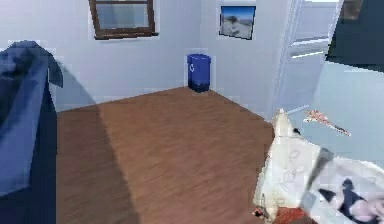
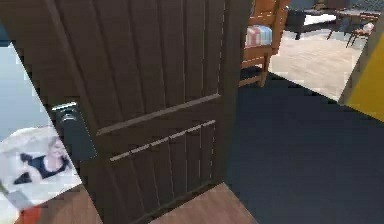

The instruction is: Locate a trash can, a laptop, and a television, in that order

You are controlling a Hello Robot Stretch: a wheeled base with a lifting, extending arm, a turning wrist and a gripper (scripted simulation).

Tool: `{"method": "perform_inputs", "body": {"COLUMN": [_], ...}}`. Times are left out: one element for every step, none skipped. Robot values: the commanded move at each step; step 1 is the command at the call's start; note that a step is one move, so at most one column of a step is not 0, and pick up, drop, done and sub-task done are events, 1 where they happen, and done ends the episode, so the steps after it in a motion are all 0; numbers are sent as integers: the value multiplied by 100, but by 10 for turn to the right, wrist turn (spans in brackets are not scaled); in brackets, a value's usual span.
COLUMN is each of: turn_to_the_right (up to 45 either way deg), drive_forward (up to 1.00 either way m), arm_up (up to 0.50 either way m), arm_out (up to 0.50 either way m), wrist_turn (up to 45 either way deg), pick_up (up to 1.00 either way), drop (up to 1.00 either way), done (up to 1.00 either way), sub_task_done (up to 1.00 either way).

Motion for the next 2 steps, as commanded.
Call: {"method": "perform_inputs", "body": {"turn_to_the_right": [0, -60], "drive_forward": [100, 0], "arm_up": [0, 0], "arm_out": [0, 0], "wrist_turn": [0, 0], "pick_up": [0, 0], "drop": [0, 0], "done": [0, 0], "sub_task_done": [0, 0]}}
